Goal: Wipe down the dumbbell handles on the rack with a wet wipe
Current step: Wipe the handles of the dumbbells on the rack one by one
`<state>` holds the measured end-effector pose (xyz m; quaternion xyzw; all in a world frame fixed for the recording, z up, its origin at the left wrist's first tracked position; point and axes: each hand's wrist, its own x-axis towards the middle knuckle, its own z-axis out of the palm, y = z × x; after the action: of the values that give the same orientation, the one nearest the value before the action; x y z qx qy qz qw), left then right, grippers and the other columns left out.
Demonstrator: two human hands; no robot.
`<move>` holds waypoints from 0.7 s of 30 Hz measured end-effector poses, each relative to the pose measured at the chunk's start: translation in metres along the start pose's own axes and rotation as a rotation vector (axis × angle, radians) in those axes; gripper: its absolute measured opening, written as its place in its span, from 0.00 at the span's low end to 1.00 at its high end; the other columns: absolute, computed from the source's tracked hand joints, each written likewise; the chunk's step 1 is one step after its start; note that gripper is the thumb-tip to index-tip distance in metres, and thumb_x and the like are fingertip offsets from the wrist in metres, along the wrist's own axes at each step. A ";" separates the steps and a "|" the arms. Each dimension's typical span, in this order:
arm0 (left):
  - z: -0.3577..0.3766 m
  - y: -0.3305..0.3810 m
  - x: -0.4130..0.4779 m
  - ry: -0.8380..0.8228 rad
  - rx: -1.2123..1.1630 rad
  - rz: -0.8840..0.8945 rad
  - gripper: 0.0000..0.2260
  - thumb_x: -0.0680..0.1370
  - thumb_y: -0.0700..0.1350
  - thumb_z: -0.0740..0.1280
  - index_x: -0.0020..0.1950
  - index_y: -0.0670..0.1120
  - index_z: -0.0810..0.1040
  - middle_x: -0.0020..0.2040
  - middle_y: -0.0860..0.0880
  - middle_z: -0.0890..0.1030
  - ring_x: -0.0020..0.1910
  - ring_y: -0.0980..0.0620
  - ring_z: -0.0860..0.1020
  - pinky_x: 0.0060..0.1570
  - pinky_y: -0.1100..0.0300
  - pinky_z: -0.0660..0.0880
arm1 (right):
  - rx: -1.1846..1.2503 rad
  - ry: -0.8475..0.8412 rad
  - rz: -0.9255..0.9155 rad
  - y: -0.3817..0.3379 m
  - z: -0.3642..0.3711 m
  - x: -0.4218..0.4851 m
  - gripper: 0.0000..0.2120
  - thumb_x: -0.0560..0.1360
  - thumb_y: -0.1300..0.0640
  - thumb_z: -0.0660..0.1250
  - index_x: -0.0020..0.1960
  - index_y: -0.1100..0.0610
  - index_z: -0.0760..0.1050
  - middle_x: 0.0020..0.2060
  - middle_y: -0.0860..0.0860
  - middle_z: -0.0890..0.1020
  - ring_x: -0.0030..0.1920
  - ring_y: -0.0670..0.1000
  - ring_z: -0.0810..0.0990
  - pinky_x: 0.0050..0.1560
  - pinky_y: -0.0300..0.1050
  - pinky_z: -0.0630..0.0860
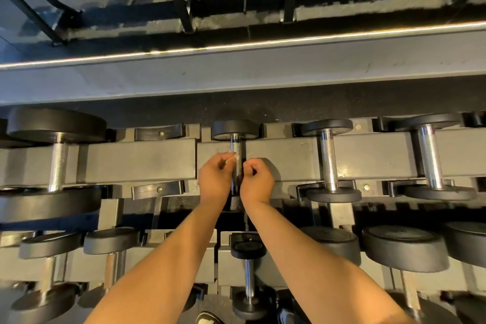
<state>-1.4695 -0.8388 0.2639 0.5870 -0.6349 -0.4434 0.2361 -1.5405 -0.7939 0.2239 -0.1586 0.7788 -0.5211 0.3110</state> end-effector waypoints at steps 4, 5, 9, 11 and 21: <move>-0.002 -0.014 -0.024 0.012 0.021 -0.047 0.08 0.80 0.40 0.70 0.56 0.49 0.85 0.50 0.57 0.84 0.49 0.66 0.80 0.48 0.78 0.72 | -0.030 0.038 -0.002 -0.001 -0.006 0.001 0.10 0.81 0.62 0.61 0.43 0.52 0.73 0.44 0.51 0.79 0.44 0.51 0.78 0.45 0.44 0.75; -0.002 -0.015 -0.028 0.014 0.028 -0.042 0.08 0.79 0.40 0.70 0.56 0.49 0.85 0.49 0.59 0.84 0.48 0.69 0.79 0.48 0.79 0.71 | -0.029 0.036 -0.008 -0.001 -0.007 0.001 0.10 0.81 0.62 0.60 0.44 0.52 0.73 0.44 0.52 0.79 0.44 0.51 0.78 0.45 0.43 0.74; 0.001 -0.005 -0.021 0.050 -0.014 0.034 0.11 0.80 0.38 0.69 0.57 0.52 0.84 0.55 0.60 0.81 0.53 0.70 0.78 0.56 0.77 0.71 | -0.026 -0.023 -0.041 0.001 -0.010 0.000 0.07 0.82 0.60 0.61 0.47 0.51 0.74 0.45 0.50 0.80 0.46 0.49 0.79 0.46 0.42 0.76; 0.007 0.004 -0.010 0.072 -0.050 0.023 0.10 0.80 0.39 0.69 0.58 0.50 0.84 0.61 0.56 0.81 0.59 0.63 0.79 0.62 0.68 0.73 | -0.011 -0.046 -0.047 0.002 -0.009 0.002 0.06 0.82 0.58 0.61 0.49 0.51 0.76 0.47 0.49 0.80 0.48 0.47 0.79 0.47 0.40 0.76; -0.005 -0.011 -0.040 0.001 0.059 -0.112 0.06 0.79 0.44 0.71 0.53 0.51 0.87 0.48 0.54 0.87 0.44 0.64 0.82 0.45 0.69 0.77 | 0.078 -0.237 0.010 -0.005 -0.032 -0.021 0.09 0.82 0.60 0.63 0.57 0.54 0.80 0.52 0.47 0.81 0.54 0.46 0.79 0.51 0.33 0.73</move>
<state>-1.4513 -0.8011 0.2655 0.6287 -0.6135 -0.4368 0.1940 -1.5460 -0.7614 0.2439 -0.2030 0.7164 -0.5271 0.4095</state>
